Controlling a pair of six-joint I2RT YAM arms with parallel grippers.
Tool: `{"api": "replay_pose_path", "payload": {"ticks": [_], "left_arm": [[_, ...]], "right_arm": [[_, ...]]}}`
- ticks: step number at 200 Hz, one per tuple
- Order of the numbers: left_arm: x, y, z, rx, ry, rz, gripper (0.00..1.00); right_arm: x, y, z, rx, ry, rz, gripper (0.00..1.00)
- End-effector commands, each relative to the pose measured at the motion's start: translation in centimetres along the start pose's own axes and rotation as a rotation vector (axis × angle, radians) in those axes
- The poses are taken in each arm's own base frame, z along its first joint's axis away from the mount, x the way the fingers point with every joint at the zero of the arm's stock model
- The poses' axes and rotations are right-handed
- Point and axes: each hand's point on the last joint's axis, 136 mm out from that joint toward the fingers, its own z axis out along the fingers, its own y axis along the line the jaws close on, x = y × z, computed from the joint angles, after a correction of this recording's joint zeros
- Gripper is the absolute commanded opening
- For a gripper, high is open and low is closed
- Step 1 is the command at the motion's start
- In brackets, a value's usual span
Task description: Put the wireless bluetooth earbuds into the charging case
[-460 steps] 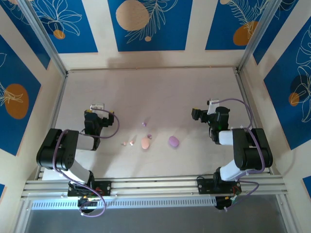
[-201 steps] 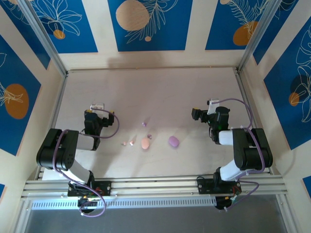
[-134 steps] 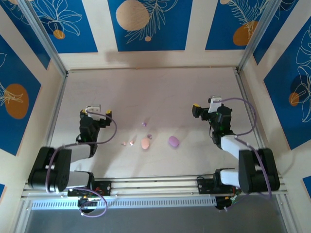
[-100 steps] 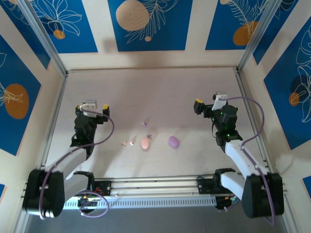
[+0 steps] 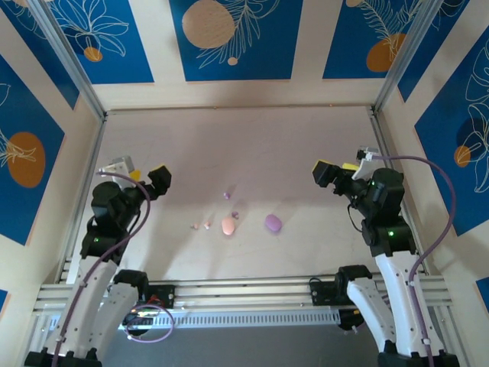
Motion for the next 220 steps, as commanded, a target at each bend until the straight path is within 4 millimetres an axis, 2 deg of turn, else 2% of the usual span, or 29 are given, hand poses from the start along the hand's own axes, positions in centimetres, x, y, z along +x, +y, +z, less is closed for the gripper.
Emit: {"api": "replay_pose_path", "payload": {"ticks": [1, 27, 50, 75, 87, 103, 121, 140, 179, 220], "left_arm": [[3.6, -1.0, -1.9, 0.043, 0.191, -0.049, 1.0], [4.8, -1.8, -2.4, 0.124, 0.201, -0.019, 1.0], [6.4, -0.3, -1.7, 0.074, 0.206, -0.152, 1.0], [9.4, 1.2, 0.1, 0.042, 0.264, -0.324, 1.0], [10.7, 1.5, 0.9, 0.038, 0.312, -0.345, 1.0], [12.9, 3.5, 1.4, -0.061, 0.384, -0.348, 1.0], [14.3, 5.6, 1.2, -0.168, 0.423, -0.325, 1.0], [14.9, 6.9, 0.8, -0.24, 0.427, -0.319, 1.0], [15.2, 6.6, 1.3, -0.208, 0.452, -0.266, 1.0], [15.6, 7.3, 1.8, -0.249, 0.475, -0.264, 1.0]], "right_arm": [[2.8, 0.0, 0.2, -0.039, 0.167, 0.16, 0.99], [3.6, 1.7, 1.8, -0.168, 0.277, 0.208, 0.99], [5.6, 2.8, 3.6, -0.213, 0.387, 0.209, 0.99], [9.6, 3.9, 5.5, -0.151, 0.558, 0.113, 0.94], [11.5, 4.4, 6.2, -0.109, 0.628, 0.048, 0.92], [13.9, 5.2, 6.8, -0.063, 0.698, -0.037, 0.9], [16.3, 6.3, 7.3, -0.035, 0.756, -0.094, 0.89], [18.8, 7.7, 7.9, -0.013, 0.814, -0.147, 0.87], [23.9, 10.2, 9.3, 0.03, 0.93, -0.256, 0.82], [27.1, 12.1, 11.0, 0.107, 0.988, -0.368, 0.77]]}}
